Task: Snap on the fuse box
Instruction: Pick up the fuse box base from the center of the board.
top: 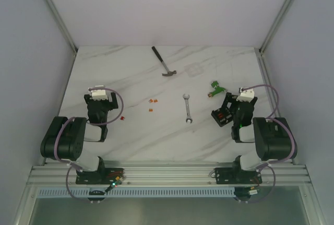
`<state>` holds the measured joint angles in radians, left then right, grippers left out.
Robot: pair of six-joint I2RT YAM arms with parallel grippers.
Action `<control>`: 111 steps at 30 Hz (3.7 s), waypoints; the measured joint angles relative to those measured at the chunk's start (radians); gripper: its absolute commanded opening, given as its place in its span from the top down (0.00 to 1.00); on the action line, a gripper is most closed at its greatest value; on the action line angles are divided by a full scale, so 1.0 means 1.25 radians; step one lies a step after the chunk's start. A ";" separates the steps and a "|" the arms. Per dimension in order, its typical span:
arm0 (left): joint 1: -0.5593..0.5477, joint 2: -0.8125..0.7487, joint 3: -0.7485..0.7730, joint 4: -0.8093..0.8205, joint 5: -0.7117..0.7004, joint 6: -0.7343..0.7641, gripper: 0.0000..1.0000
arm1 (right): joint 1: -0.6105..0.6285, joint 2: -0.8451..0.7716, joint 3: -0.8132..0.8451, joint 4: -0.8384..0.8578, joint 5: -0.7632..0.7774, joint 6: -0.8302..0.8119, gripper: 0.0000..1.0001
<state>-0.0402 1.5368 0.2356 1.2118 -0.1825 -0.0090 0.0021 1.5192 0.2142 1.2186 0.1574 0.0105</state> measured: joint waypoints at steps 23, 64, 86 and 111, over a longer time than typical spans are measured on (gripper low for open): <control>-0.011 -0.129 0.133 -0.253 -0.049 -0.061 0.00 | 0.002 -0.205 0.239 -0.509 0.005 0.104 0.07; -0.020 -0.472 0.305 -1.088 0.475 -0.403 0.00 | 0.081 -0.313 0.216 -1.046 -0.214 0.390 0.40; -0.020 -0.427 0.306 -1.111 0.516 -0.391 0.00 | 0.088 -0.262 0.253 -1.078 -0.143 0.277 0.64; -0.020 -0.409 0.306 -1.111 0.532 -0.392 0.00 | 0.088 -0.150 0.343 -1.052 -0.128 0.211 0.79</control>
<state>-0.0658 1.0260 0.6178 -0.1764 0.4828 -0.4995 0.1116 1.3315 0.6426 -0.0959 -0.0025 0.2741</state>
